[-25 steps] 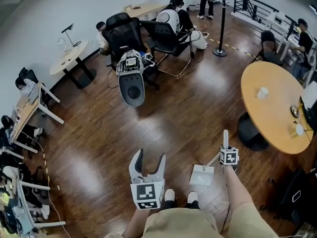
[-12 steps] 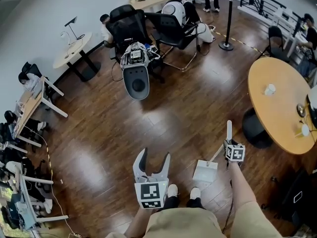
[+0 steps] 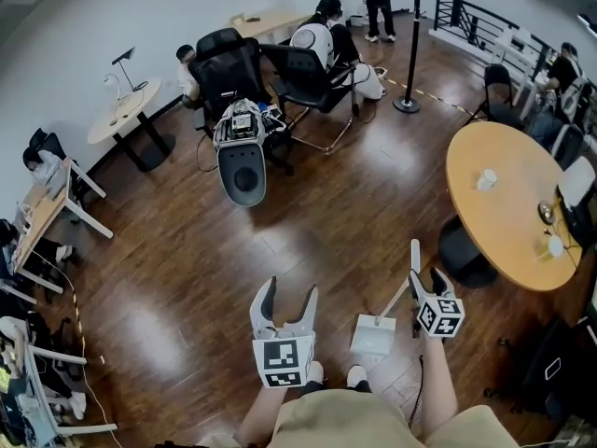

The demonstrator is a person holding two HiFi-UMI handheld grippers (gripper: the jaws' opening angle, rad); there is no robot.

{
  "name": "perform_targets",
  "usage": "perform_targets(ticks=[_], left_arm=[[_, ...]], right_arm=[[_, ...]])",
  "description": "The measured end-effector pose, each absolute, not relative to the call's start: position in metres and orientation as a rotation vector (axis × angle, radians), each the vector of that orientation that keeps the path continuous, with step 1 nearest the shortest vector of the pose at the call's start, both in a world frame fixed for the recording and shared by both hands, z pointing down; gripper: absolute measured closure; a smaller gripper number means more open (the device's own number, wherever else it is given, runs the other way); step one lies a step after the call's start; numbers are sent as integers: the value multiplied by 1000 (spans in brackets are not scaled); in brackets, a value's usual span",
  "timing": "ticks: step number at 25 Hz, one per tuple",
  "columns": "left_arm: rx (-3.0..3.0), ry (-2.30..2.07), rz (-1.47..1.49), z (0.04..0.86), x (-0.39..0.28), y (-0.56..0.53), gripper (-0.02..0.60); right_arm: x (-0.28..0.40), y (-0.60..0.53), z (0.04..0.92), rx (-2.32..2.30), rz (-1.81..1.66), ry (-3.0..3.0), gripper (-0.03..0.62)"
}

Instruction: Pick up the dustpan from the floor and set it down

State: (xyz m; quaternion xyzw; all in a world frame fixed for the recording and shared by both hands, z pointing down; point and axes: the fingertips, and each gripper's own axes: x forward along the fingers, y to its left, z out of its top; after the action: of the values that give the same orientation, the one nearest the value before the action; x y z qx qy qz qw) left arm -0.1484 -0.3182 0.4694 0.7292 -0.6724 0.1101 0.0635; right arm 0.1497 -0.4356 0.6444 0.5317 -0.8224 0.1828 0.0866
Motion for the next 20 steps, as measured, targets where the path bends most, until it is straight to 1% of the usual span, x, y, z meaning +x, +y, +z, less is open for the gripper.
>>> perform_targets(ticks=[3, 5, 7, 12, 20], left_arm=[[2234, -2025, 288, 460, -145, -324, 286], [2259, -2023, 255, 454, -143, -329, 286], [2280, -2023, 221, 449, -142, -333, 286], [2342, -2021, 150, 430, -132, -338, 285], [2390, -1997, 117, 425, -126, -340, 287]], right_arm=[[127, -414, 564, 1627, 347, -2575, 283], [114, -401, 516, 1681, 185, -2601, 211], [99, -388, 474, 1703, 59, -2641, 168], [81, -363, 411, 1713, -71, -2733, 168], [79, -342, 412, 1736, -63, -2737, 181]])
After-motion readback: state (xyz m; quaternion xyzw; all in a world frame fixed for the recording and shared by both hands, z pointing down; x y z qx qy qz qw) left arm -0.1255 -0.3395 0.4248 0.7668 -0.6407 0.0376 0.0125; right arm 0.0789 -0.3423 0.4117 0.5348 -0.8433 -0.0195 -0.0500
